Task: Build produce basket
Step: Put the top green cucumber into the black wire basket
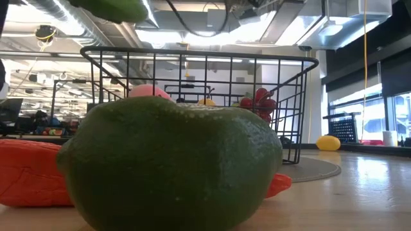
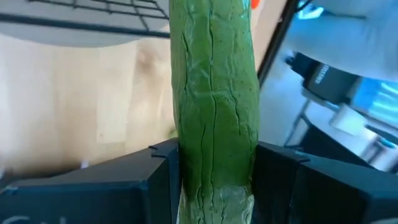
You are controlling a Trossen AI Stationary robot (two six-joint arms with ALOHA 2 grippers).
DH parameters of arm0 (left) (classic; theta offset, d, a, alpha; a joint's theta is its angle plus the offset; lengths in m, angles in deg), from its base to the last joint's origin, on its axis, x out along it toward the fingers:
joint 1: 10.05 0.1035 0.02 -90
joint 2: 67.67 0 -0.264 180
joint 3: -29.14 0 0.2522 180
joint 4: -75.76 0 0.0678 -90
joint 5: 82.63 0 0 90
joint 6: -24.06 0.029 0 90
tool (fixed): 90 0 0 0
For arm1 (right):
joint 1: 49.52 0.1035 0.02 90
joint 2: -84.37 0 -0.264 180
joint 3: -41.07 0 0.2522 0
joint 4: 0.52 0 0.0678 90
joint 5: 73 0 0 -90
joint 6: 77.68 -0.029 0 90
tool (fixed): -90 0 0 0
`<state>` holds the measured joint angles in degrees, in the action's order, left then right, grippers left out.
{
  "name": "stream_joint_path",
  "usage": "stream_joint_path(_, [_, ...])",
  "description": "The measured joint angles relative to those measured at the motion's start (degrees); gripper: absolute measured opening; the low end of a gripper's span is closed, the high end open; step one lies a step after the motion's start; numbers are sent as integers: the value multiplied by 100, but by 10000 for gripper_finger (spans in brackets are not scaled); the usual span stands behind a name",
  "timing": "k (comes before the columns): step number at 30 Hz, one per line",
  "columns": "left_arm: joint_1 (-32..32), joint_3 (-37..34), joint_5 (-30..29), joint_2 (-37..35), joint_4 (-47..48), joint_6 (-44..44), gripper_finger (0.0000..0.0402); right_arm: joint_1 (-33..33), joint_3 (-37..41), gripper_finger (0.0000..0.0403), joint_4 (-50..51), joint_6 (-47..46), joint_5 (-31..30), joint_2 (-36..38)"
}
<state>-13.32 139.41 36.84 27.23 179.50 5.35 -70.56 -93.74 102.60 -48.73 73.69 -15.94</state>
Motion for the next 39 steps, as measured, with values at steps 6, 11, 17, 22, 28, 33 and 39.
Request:
stream_joint_path(6, [352, 4, 530, 433, 4, 145, 119, 50, 0, 84, -4, 7, -137, 0])
stream_joint_path(11, [633, 4, 898, 802, 4, 133, 119, 110, 0, 84, -4, 7, -218, 0])
stream_joint_path(17, [883, -4, 1064, 1219, 0, 84, 118, 186, 0, 84, -11, 56, -246, 0])
stream_joint_path(22, [1060, 0, 1109, 1542, 6, 6, 118, 243, 0, 84, -11, 297, -297, 0])
stream_joint_path(28, [1131, 0, 706, 1869, 1, 115, 118, 250, 0, 84, -15, 328, -304, 0])
stream_joint_path(33, [1131, 1, 523, 2081, -162, 272, 118, 250, 0, 84, -18, 416, -306, 0])
stream_joint_path(39, [1131, 7, 317, 2151, -458, 209, 118, 250, 0, 84, -20, 455, -306, 0])
